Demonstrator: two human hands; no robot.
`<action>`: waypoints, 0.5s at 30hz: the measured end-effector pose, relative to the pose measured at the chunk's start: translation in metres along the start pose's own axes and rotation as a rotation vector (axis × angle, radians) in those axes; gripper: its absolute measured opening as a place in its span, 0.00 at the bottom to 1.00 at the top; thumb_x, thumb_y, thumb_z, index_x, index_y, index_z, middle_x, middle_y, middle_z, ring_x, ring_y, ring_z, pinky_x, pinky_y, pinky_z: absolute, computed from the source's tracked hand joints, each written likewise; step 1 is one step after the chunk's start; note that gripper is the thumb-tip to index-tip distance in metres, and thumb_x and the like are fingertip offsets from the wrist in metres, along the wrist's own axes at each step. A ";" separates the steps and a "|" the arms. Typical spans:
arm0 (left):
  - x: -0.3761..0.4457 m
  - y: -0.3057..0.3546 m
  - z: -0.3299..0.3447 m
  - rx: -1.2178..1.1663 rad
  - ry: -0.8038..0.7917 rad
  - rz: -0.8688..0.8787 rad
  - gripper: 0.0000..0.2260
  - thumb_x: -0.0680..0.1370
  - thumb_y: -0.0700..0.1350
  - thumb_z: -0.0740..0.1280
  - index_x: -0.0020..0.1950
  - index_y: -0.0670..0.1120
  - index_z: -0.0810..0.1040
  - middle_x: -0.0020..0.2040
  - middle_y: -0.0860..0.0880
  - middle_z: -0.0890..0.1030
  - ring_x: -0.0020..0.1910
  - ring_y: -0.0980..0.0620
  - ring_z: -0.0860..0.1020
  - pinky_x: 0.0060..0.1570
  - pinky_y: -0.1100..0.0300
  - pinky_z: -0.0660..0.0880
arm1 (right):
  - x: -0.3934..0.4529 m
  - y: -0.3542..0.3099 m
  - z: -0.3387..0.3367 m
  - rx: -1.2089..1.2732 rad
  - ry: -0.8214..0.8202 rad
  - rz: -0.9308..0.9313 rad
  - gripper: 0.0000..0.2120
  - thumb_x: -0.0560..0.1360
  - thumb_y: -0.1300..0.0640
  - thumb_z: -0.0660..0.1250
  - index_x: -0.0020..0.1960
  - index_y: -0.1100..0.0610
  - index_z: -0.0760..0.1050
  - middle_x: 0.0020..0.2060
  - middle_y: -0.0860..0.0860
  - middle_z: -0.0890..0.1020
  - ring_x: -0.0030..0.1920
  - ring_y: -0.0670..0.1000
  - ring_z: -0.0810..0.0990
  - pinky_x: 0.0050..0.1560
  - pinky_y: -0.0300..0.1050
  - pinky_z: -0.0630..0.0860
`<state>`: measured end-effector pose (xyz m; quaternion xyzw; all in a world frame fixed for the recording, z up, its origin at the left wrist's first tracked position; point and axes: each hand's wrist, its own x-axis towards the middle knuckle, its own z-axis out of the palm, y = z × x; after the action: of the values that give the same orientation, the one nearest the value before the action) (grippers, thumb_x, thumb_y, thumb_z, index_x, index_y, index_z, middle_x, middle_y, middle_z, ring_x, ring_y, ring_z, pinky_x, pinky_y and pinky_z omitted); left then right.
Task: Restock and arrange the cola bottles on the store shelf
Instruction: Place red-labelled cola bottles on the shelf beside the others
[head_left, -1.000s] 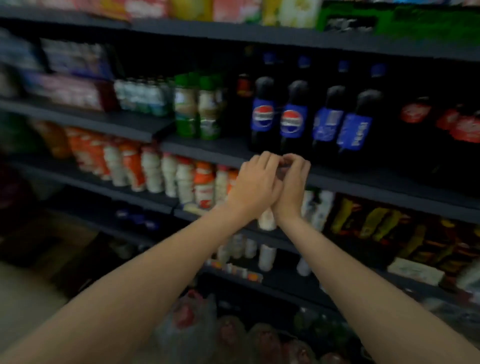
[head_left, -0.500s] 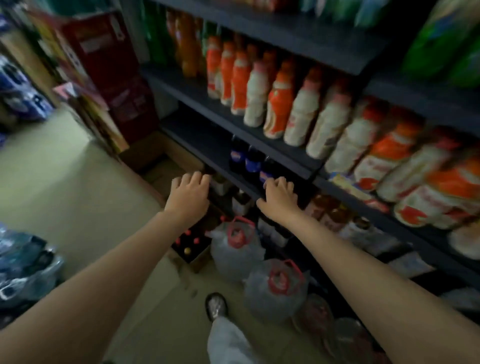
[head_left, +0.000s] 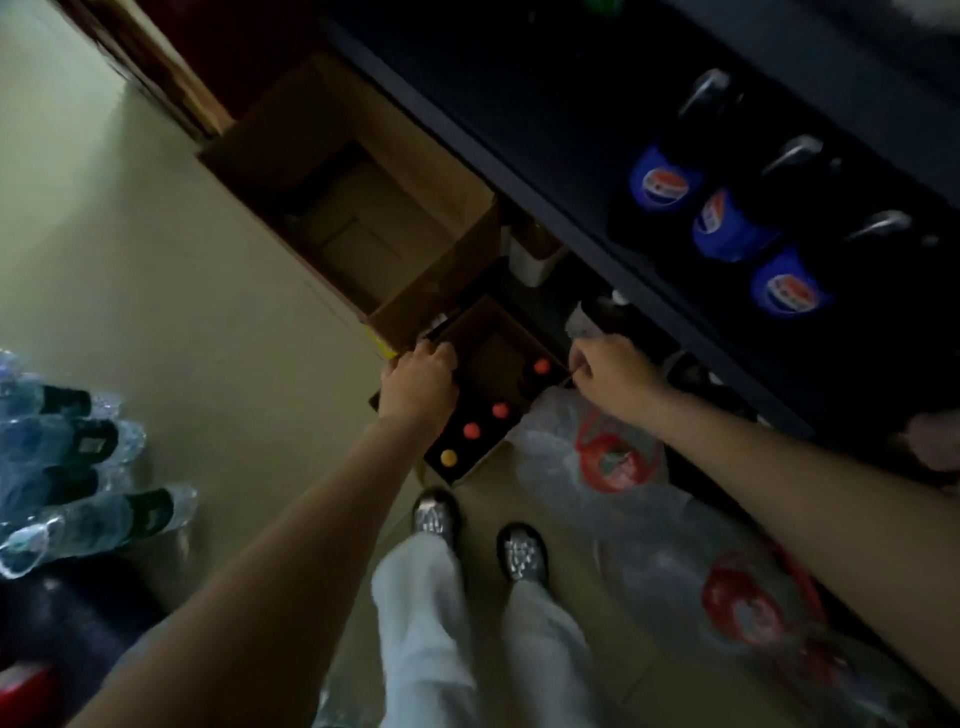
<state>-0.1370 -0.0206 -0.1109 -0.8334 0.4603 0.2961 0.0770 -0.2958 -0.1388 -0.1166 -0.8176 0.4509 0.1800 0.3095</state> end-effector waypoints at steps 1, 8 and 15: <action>0.013 0.003 0.012 -0.009 -0.030 0.018 0.15 0.77 0.41 0.59 0.65 0.45 0.68 0.62 0.42 0.71 0.61 0.40 0.72 0.63 0.48 0.65 | 0.013 0.004 0.005 -0.015 -0.022 0.021 0.10 0.77 0.61 0.59 0.54 0.63 0.75 0.55 0.59 0.79 0.56 0.58 0.76 0.54 0.49 0.74; 0.113 0.004 0.103 -0.015 -0.156 0.171 0.20 0.78 0.42 0.61 0.70 0.46 0.63 0.67 0.43 0.66 0.64 0.41 0.70 0.60 0.51 0.70 | 0.136 0.033 0.082 -0.145 -0.250 0.029 0.13 0.77 0.60 0.61 0.60 0.63 0.68 0.56 0.62 0.76 0.54 0.59 0.76 0.47 0.46 0.70; 0.210 0.003 0.227 0.028 -0.446 0.171 0.27 0.77 0.48 0.64 0.73 0.46 0.60 0.71 0.40 0.62 0.68 0.38 0.67 0.65 0.48 0.69 | 0.245 0.069 0.173 -0.522 -0.346 -0.017 0.21 0.76 0.60 0.63 0.68 0.60 0.64 0.61 0.60 0.73 0.57 0.59 0.76 0.44 0.45 0.70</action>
<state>-0.1516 -0.0827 -0.4136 -0.7042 0.5049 0.4717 0.1631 -0.2279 -0.2040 -0.4096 -0.8304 0.3230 0.4238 0.1628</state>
